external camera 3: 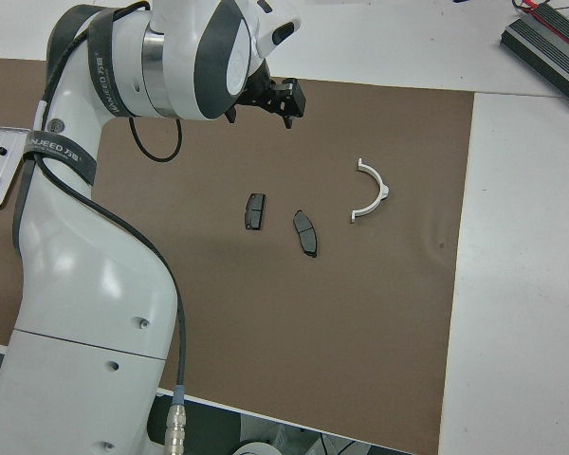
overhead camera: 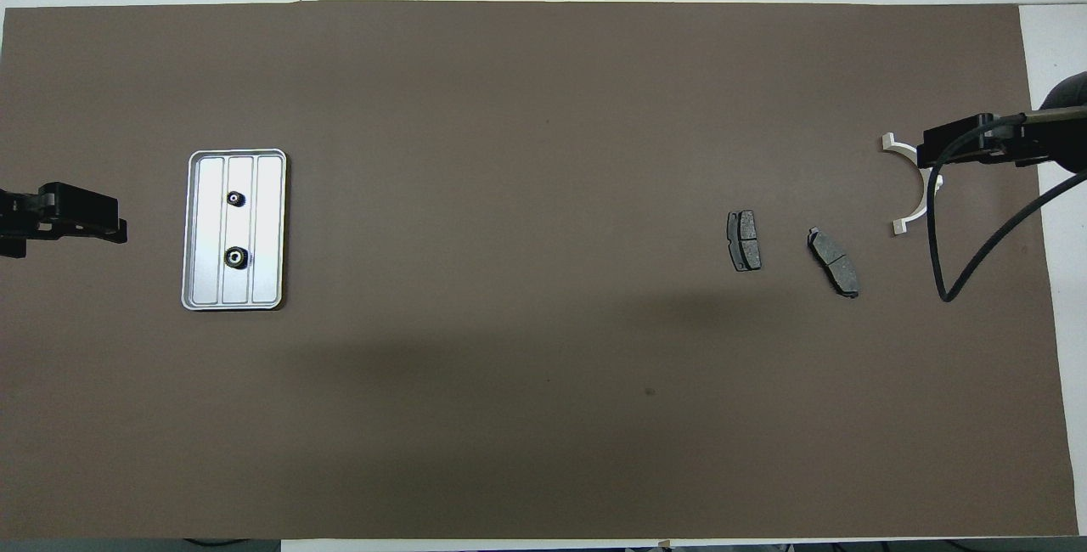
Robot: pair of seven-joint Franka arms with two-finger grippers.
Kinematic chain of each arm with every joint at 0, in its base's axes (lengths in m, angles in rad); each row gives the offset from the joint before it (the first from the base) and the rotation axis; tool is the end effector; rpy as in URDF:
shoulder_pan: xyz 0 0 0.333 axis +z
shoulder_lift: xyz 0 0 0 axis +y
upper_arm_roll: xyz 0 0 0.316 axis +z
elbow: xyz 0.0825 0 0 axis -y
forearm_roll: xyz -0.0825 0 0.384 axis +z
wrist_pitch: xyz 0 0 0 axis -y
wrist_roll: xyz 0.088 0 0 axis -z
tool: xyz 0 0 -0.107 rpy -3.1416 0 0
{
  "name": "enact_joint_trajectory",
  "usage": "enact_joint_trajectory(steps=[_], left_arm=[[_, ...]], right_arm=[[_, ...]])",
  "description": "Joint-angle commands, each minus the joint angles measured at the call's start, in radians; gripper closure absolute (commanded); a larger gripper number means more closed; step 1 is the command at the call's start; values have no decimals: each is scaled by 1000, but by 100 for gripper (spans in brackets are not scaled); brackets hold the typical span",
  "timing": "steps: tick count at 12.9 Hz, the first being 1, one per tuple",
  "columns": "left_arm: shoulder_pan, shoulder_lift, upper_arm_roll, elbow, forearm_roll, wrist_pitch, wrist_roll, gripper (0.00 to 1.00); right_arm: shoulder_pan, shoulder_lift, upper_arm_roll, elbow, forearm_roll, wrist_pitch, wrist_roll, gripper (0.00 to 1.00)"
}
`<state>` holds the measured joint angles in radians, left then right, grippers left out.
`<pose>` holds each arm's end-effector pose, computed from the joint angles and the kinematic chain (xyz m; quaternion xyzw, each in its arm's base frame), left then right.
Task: Pick bearing gear from pile to tray
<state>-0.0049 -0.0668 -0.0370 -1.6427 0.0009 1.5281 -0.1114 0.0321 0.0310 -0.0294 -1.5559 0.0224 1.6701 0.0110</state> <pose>0.5280 -0.0227 0.6232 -0.9991 -0.0348 0.0237 0.0035 0.5741 0.0040 0.6233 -0.9991 0.0048 -0.0415 0.0110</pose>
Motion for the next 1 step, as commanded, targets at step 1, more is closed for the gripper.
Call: enact_joint_trajectory(steps=[1], left_arm=[[19,-24,-12,-28,-12,20,18,0]], right_arm=[[-6,-16,6,-13,-7,7,-14,0]])
